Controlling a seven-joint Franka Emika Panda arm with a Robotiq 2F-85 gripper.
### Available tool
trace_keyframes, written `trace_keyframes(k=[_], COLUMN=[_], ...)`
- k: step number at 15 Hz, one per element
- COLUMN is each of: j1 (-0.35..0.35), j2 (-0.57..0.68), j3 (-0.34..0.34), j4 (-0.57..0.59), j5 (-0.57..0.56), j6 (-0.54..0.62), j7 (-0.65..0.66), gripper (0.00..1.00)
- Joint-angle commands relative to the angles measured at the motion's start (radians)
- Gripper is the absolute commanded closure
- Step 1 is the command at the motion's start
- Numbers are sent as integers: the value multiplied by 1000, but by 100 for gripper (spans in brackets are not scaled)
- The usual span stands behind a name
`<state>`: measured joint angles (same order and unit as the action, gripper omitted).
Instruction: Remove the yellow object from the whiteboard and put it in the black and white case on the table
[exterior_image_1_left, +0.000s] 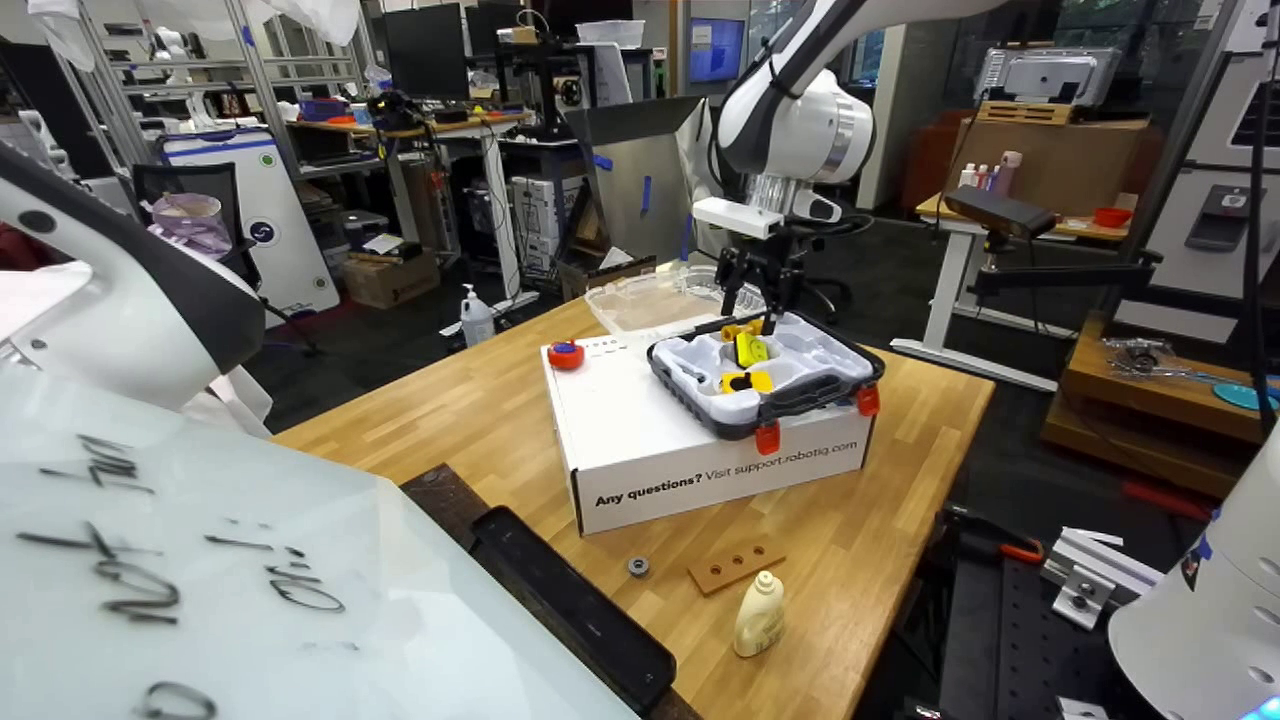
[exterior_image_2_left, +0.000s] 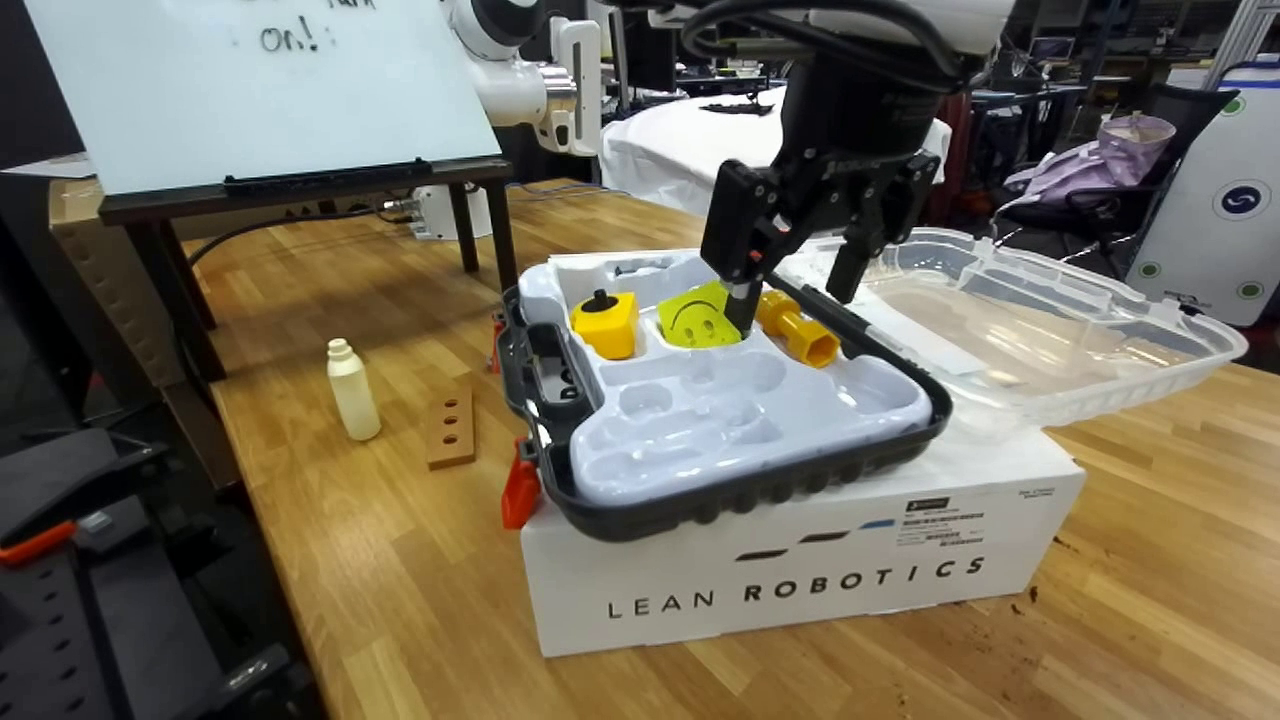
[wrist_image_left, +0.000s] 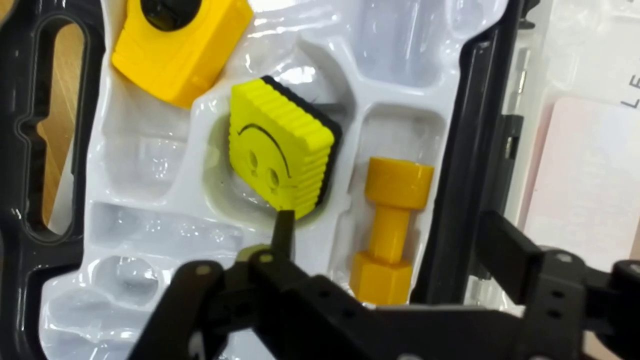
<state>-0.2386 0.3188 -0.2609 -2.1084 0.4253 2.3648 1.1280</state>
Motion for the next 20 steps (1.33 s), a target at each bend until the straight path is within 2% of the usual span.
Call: trace_keyframes(k=[1,6,11,12,14,20], j1=[-3,-11,-56,-44,-58,-50], j2=[-84,-303,-583,-487,-534,-492], j3=[0,-12,-47,-27,-28,-19], j4=[-79,-271,-493,-423,-454,-433], j5=[1,13,-56,-30,-32,-34], j6=[27,19,-24,-12,-15,-11], j7=[-49,-147,-299,-240,-250,-244], gripper=[0,0,0,0,0,0])
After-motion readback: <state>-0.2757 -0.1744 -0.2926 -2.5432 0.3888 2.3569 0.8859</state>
